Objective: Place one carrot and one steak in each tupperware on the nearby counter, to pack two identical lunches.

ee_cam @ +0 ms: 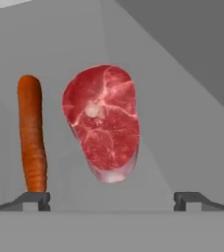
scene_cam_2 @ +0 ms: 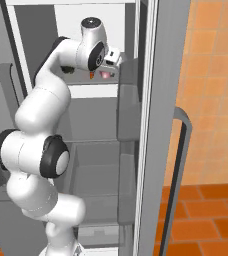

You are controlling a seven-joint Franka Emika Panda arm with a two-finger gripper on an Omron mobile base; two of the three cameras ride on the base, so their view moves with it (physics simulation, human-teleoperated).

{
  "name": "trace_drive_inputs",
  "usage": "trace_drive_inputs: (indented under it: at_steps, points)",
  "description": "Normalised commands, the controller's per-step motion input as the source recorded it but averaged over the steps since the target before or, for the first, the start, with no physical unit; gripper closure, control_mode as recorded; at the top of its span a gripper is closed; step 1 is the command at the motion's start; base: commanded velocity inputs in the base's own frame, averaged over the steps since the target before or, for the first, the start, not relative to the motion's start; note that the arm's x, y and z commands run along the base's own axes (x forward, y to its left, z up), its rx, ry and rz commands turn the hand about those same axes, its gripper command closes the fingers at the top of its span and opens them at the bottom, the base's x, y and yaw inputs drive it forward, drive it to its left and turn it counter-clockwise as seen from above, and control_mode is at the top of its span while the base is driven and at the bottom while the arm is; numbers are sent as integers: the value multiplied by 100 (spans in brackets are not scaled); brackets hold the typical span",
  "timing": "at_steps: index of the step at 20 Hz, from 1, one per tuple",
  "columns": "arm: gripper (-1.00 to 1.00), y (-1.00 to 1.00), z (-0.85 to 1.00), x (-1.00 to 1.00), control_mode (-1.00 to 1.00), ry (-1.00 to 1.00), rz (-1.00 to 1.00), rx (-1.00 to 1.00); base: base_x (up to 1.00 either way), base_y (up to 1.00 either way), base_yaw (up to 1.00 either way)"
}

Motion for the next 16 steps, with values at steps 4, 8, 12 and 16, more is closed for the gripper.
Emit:
trace_drive_inputs:
  at_steps: [4, 8, 12, 16]
  points:
    - [-100, 0, -30, 62, -100, 0, 14, 0, 0, 0, 0]
    - [-100, 0, -24, 49, -100, 0, 17, -1, 0, 0, 0]
    - [-100, 0, -11, 19, -100, 0, 8, -2, 0, 0, 0]
    - [-100, 0, -16, 0, -100, 0, 0, 0, 0, 0, 0]
